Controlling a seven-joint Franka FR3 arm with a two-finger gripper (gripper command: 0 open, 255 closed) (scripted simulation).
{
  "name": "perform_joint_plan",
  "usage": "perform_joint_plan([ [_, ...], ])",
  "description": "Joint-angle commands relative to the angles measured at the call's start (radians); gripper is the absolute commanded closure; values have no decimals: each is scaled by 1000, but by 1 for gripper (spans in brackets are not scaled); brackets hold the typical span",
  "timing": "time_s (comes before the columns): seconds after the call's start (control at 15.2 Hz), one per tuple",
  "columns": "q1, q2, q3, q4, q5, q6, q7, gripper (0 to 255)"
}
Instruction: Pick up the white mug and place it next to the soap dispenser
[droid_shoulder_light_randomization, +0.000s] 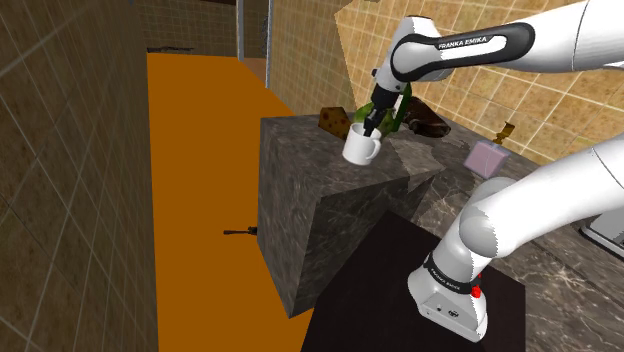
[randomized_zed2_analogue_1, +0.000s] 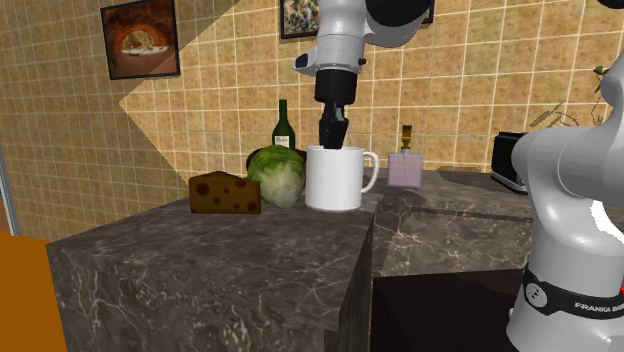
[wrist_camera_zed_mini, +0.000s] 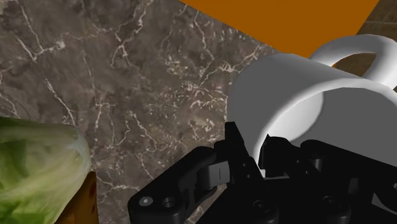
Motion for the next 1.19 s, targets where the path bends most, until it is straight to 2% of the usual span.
perform_joint_plan([
  [0.0, -1, -10, 3, 20, 0, -30, 1, 255],
  [1.12, 7, -21, 24, 240, 12, -261, 9, 255],
])
